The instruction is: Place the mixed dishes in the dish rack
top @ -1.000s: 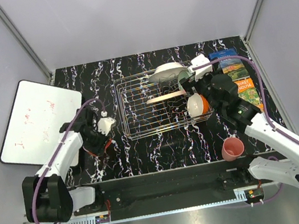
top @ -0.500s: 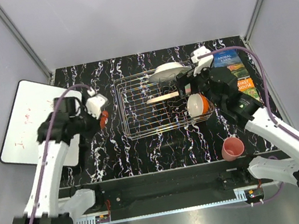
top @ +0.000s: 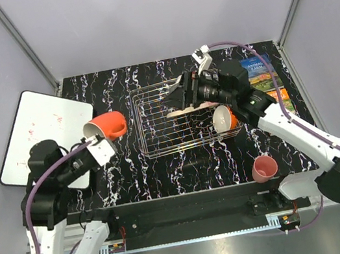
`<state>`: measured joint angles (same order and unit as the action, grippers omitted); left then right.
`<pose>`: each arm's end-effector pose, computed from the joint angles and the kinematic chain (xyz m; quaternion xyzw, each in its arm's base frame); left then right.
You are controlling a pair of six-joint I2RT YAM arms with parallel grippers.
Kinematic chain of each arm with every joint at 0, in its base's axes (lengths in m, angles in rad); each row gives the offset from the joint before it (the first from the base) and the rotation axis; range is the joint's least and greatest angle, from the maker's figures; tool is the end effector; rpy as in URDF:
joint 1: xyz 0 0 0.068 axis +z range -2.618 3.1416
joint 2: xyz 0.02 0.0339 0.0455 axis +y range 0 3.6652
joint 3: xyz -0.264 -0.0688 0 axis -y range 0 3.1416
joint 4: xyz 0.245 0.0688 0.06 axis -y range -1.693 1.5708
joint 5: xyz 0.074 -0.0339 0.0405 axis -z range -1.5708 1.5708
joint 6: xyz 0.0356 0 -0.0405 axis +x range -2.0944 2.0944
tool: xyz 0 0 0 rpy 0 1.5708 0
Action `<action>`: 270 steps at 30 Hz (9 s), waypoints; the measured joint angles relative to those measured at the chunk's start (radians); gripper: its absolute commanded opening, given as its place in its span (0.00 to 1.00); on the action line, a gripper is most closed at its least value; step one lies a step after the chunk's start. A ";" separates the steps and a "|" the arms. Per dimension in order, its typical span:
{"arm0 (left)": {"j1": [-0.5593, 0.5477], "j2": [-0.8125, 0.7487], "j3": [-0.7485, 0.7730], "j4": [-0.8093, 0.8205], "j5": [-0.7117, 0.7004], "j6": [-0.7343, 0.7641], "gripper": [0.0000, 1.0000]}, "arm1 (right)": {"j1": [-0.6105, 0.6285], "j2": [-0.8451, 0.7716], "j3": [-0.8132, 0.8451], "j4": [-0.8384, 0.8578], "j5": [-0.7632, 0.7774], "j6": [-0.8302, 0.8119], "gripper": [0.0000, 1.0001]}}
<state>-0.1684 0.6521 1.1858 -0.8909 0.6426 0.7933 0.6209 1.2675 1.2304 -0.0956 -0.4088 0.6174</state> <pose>0.0818 -0.0355 0.4142 0.5202 0.6078 -0.0805 0.5946 0.2308 0.1825 0.4022 -0.1350 0.7365 0.4987 0.4366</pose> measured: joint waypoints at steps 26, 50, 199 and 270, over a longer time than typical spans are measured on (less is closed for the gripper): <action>-0.159 -0.037 -0.246 0.328 0.166 0.379 0.00 | 0.003 0.407 -0.086 0.888 -0.383 0.723 1.00; -0.317 0.016 -0.264 0.371 0.000 0.379 0.00 | 0.087 0.503 -0.121 1.278 -0.367 0.977 1.00; 0.319 0.584 0.117 -0.076 -0.210 -0.673 0.99 | 0.229 -0.047 0.171 -0.705 0.995 -0.304 0.93; 0.320 0.557 0.172 -0.064 0.210 -0.836 0.99 | 0.229 -0.408 -0.378 -0.045 0.271 0.217 0.00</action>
<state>0.1516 1.2091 1.3579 -0.9550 0.8528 -0.0429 0.8501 0.8593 0.8524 -0.1402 -0.1375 0.8341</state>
